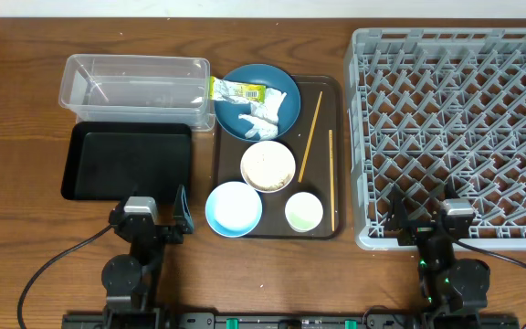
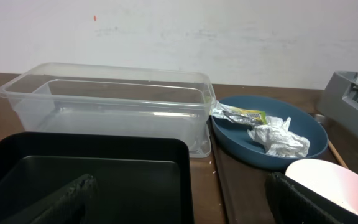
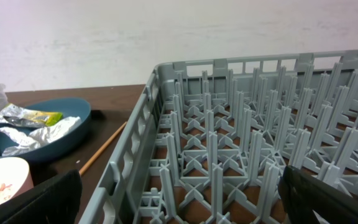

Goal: Sort waste into correct bins and load items into the dishwasher rack

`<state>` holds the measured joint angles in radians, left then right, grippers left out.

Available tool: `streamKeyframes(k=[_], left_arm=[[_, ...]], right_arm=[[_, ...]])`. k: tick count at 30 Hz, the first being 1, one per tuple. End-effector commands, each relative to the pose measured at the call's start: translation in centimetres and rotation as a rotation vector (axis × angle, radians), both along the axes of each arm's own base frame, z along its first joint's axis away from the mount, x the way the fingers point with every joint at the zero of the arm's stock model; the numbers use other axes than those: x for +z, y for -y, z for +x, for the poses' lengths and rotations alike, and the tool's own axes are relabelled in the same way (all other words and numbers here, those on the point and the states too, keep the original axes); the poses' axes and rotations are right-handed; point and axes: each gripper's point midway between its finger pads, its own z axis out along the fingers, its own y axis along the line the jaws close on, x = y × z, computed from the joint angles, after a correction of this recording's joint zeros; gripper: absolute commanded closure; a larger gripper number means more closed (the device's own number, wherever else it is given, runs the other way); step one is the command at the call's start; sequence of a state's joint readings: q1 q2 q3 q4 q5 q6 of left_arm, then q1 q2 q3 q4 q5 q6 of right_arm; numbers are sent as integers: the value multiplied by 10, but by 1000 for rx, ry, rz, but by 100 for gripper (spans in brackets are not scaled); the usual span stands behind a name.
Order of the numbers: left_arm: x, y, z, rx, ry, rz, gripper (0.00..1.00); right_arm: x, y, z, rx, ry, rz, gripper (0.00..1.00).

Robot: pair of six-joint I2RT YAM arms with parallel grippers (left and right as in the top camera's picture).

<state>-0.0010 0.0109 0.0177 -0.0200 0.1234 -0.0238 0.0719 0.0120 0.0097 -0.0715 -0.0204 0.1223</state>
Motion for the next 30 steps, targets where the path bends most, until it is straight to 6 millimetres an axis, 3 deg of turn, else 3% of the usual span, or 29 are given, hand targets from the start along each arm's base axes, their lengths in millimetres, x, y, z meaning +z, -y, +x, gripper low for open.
streamKeyframes(k=[1,30], left_arm=[[-15,2,-1,-14,-46,11,11],[-14,3,-1,-16,-43,11,12]], right_arm=[[-1,-2,0,10,2,8,1],[0,-4,-1,20,3,5,1]])
